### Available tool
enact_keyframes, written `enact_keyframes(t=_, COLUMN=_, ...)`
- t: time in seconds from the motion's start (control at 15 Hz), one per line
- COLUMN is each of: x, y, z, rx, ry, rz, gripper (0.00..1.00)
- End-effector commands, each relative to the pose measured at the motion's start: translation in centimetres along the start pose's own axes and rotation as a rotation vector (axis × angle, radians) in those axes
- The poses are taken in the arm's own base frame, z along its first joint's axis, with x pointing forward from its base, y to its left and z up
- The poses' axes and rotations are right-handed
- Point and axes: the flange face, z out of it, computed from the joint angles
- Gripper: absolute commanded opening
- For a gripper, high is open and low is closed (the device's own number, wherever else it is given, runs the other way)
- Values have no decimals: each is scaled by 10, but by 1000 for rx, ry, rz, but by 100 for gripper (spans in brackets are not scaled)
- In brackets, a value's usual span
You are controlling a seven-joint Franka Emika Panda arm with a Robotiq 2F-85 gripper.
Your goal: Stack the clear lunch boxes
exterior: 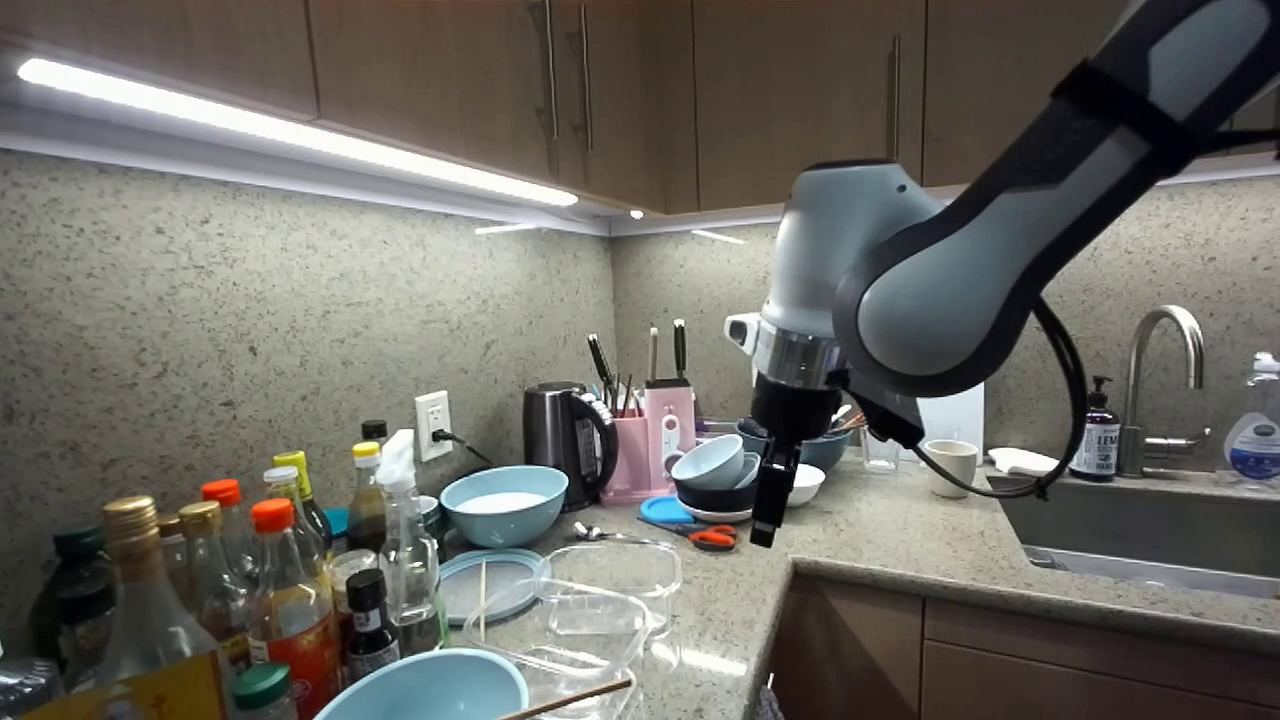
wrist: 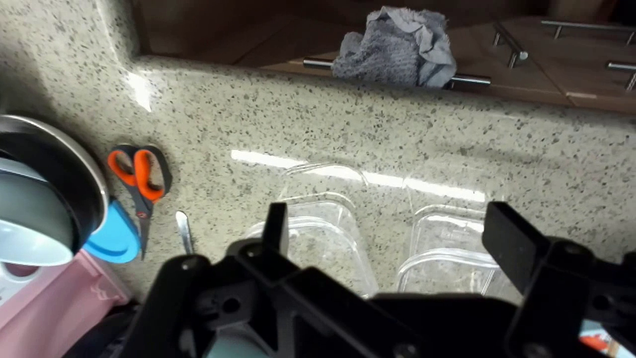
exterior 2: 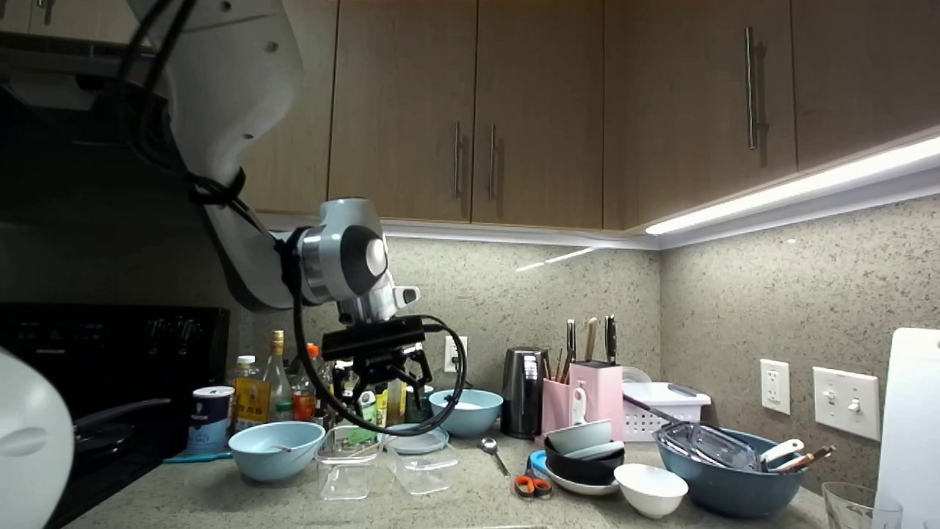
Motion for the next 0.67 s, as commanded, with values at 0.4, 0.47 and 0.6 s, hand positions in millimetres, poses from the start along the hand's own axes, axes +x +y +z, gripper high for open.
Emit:
enact_keyframes(t=0.4, x=48, y=5, z=74, rx=119, ry=-51, rz=-301, gripper=100)
enact_keyframes(t=0.47, x=52, y=8, z=79, rx=124, ry=-58, rz=-309, gripper=100)
enact_keyframes(t=0.6, x=56, y=12, z=82, rx=126, ry=-61, rz=-312, gripper=100)
